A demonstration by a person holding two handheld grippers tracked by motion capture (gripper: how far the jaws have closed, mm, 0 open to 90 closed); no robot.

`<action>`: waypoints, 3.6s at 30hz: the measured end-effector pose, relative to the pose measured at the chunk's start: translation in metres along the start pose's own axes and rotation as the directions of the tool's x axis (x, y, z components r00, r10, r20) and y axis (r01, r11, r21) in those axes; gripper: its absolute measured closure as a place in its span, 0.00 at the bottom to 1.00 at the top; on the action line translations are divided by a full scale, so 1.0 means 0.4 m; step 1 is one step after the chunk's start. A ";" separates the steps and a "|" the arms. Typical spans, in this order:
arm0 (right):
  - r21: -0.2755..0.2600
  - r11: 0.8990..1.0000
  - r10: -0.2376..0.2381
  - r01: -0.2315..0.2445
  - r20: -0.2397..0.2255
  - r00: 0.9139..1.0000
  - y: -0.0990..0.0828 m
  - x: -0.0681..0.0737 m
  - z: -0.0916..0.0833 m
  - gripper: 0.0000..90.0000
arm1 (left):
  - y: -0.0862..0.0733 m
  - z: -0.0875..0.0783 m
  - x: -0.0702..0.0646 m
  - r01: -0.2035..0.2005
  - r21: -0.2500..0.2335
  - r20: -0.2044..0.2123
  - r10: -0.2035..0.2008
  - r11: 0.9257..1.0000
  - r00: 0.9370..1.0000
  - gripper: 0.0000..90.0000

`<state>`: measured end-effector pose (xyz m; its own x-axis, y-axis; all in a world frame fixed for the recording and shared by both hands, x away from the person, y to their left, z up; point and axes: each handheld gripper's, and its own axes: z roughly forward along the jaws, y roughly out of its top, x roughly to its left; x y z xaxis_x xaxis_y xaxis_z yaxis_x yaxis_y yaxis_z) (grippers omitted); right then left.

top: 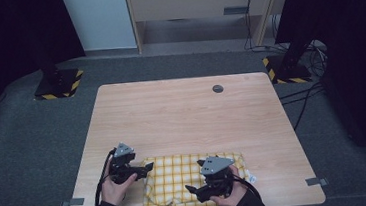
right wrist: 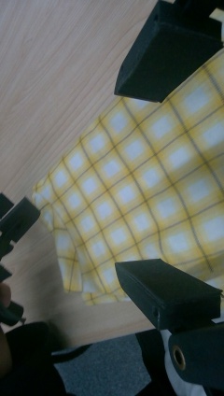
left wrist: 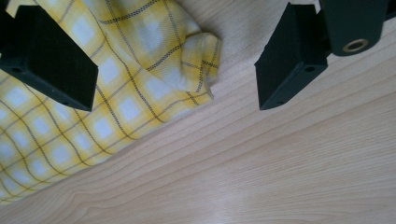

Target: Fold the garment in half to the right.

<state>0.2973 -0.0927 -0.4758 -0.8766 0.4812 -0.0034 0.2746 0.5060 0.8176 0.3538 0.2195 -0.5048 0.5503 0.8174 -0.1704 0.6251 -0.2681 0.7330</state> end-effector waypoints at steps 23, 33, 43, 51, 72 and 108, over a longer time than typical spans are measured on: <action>0.005 0.999 -0.049 0.049 -0.078 0.996 0.046 0.087 0.080 0.16 | -0.011 0.011 0.003 0.033 -0.004 -0.016 -0.033 0.999 0.999 0.14; 0.020 0.998 -0.053 0.055 -0.097 0.994 0.045 0.117 0.111 0.17 | -0.017 0.014 0.001 0.038 -0.001 -0.012 -0.038 0.999 0.999 0.14; 0.040 0.998 -0.051 0.056 -0.105 0.993 0.045 0.149 0.149 0.17 | -0.023 0.020 -0.003 0.042 0.001 -0.012 -0.042 0.999 0.999 0.14; 0.055 0.996 -0.057 0.064 -0.115 0.992 0.043 0.168 0.175 0.17 | -0.023 0.026 -0.004 0.040 0.002 -0.013 -0.040 0.999 0.999 0.14; 0.072 0.994 -0.076 0.086 -0.131 0.988 0.041 0.196 0.231 0.19 | -0.024 0.054 -0.006 0.021 0.000 0.015 -0.021 1.000 1.000 0.17; 0.121 0.986 -0.104 0.118 -0.112 0.988 0.026 0.214 0.303 0.23 | -0.043 0.075 -0.016 0.004 -0.019 0.009 -0.004 1.000 1.000 0.27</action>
<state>0.2729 0.0407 -0.5376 -0.9392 0.3425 -0.0244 0.2151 0.6423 0.7357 0.3561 0.2037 -0.5360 0.5530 0.8136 -0.1794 0.6168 -0.2550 0.7447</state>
